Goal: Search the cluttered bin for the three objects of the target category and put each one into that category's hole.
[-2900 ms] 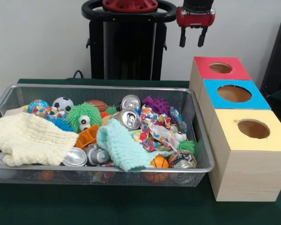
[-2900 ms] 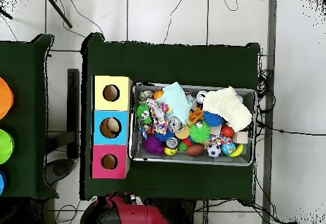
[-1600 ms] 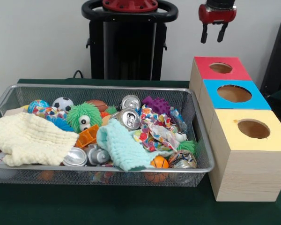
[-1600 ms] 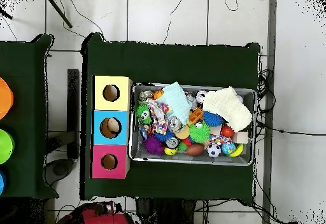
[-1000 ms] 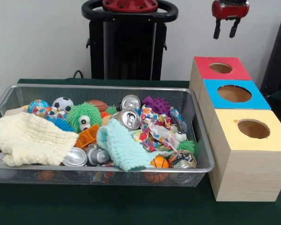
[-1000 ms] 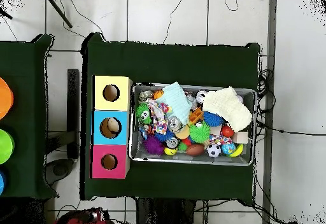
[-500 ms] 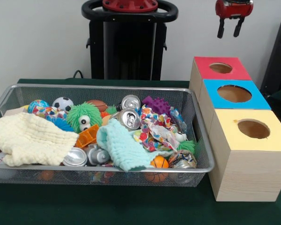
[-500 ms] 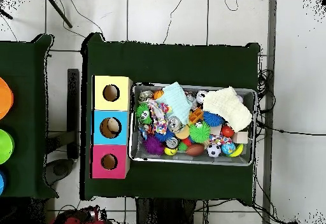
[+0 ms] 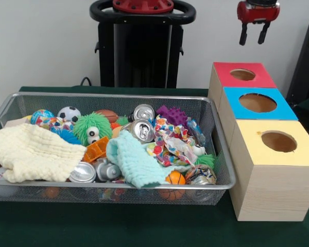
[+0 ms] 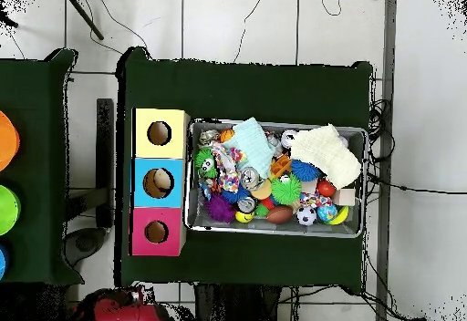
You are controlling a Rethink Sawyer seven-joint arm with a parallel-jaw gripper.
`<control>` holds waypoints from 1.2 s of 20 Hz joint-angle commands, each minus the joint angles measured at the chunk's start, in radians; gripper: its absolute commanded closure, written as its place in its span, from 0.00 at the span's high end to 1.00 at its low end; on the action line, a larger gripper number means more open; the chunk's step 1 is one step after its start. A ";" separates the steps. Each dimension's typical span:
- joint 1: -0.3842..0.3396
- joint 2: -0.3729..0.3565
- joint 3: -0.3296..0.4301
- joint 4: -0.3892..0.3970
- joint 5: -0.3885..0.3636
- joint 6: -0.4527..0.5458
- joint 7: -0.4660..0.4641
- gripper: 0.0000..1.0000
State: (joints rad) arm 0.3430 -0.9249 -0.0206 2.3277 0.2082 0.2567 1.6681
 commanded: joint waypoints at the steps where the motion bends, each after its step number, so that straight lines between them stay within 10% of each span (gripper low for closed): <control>1: -0.058 0.070 0.032 -0.231 -0.005 0.113 0.110 1.00; 24: -0.115 0.127 0.065 -0.431 -0.087 0.261 0.043 1.00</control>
State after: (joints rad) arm 0.2763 -0.8274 -0.0212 2.0354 0.1673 0.4201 1.6681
